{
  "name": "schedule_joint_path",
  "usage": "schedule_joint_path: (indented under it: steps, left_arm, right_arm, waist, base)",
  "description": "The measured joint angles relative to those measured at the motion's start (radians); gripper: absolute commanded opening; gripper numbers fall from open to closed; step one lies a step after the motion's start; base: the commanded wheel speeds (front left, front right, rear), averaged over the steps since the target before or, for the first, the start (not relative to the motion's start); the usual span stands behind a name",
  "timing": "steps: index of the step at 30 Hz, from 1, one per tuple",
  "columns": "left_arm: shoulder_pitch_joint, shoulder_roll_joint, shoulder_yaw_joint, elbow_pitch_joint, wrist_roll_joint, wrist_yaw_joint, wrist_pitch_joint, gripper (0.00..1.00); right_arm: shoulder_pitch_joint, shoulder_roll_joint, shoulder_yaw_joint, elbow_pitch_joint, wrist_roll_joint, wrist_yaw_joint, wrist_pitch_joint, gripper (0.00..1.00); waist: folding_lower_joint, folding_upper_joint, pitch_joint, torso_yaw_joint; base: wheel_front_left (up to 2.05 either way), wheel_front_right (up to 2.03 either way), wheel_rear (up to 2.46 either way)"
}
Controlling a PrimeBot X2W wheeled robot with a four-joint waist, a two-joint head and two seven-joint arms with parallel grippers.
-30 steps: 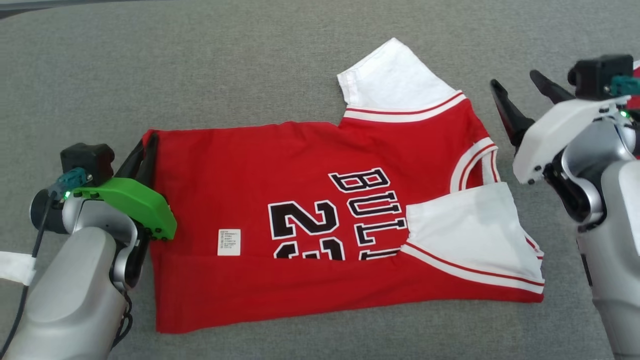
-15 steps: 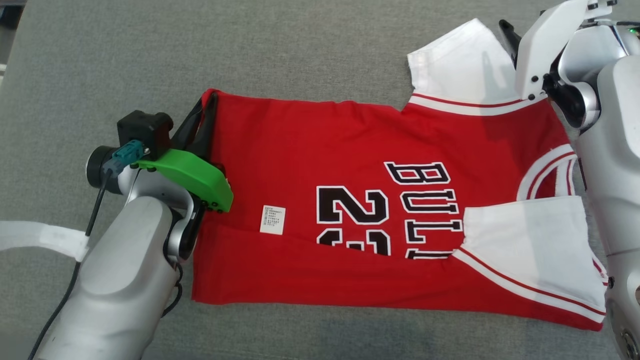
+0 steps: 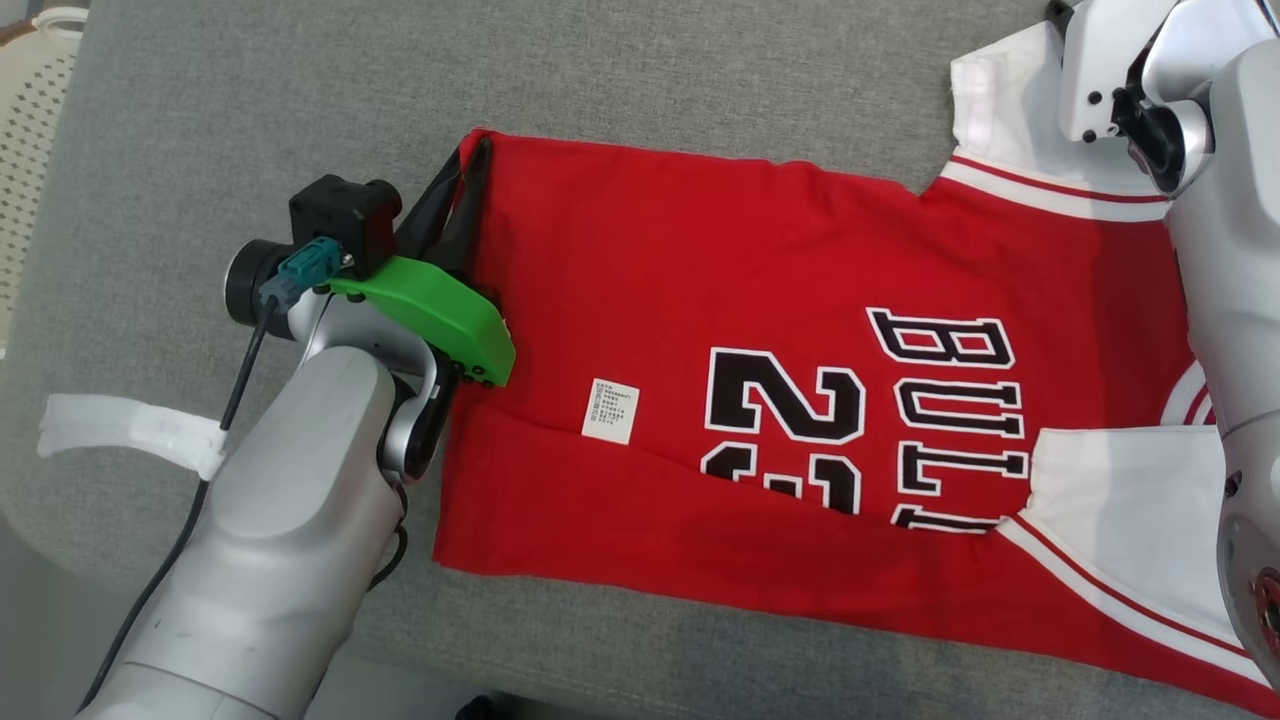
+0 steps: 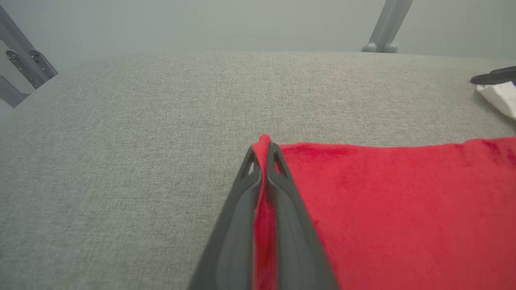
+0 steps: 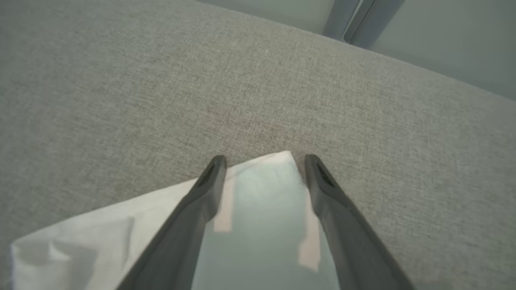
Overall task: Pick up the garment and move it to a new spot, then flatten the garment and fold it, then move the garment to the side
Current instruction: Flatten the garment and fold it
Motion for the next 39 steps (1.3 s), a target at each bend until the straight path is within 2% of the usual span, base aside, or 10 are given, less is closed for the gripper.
schedule_joint_path:
  steps: [2,5,8,11,13,21,22,23,26,39]
  left_arm:
    - [-0.006,-0.002,-0.001,0.013,0.0,-0.004,-0.006,0.0]
    - [-0.009,-0.003,-0.001,0.032,0.0,-0.009,-0.014,0.0]
    - [-0.014,-0.002,0.0,0.047,0.0,-0.013,-0.018,0.0]
    - [-0.018,-0.001,0.0,0.057,-0.002,-0.016,-0.022,0.0]
    - [-0.019,-0.001,0.0,0.062,-0.004,-0.016,-0.022,0.0]
    - [-0.024,0.004,-0.001,0.066,-0.012,-0.019,-0.023,0.0]
    - [-0.024,0.005,-0.001,0.066,-0.013,-0.02,-0.023,0.0]
    - [-0.024,0.006,-0.002,0.066,-0.013,-0.02,-0.024,0.0]
    - [-0.024,0.008,-0.003,0.067,-0.015,-0.02,-0.025,0.0]
    - [-0.01,0.04,0.005,0.073,-0.032,-0.017,-0.031,0.0]
  right_arm:
    - [-0.017,0.002,-0.008,0.022,-0.019,0.0,-0.001,1.0]
    - [-0.037,0.006,-0.013,0.051,-0.035,0.0,-0.004,0.46]
    - [-0.05,0.016,0.002,0.073,-0.055,0.0,-0.005,0.43]
    - [-0.064,0.026,0.022,0.093,-0.058,0.001,0.001,0.55]
    - [-0.068,0.028,0.043,0.103,-0.058,0.001,0.004,0.96]
    - [-0.087,0.015,0.101,0.128,-0.042,0.0,0.019,1.0]
    - [-0.087,0.014,0.104,0.13,-0.04,0.0,0.021,0.87]
    - [-0.087,0.012,0.107,0.134,-0.04,0.0,0.022,0.48]
    - [-0.087,0.014,0.112,0.143,-0.033,0.0,0.029,0.0]
    - [-0.059,0.03,0.139,0.128,0.039,0.001,-0.053,0.0]
  waist:
    - [0.0,0.0,0.008,0.007]
    - [0.0,0.0,0.015,0.009]
    - [-0.0001,0.0,0.013,0.001]
    - [-0.0001,0.0,0.009,-0.009]
    - [-0.0001,0.0,0.006,-0.016]
    - [-0.0001,0.0,0.004,-0.034]
    - [-0.0001,0.0,0.005,-0.035]
    - [-0.0001,0.0,0.005,-0.035]
    - [-0.0001,0.0,0.004,-0.037]
    - [-0.0001,0.0,-0.023,-0.068]
  base:
    - [0.0,0.0,0.0]
    - [0.0,0.0,0.0]
    - [0.0,0.0,0.0]
    - [0.0,0.0,0.0]
    - [0.0,0.0,0.0]
    - [0.0,0.0,0.0]
    - [0.0,0.0,0.0]
    - [0.0,0.0,0.0]
    - [0.0,0.0,0.0]
    - [0.0,0.0,0.0]
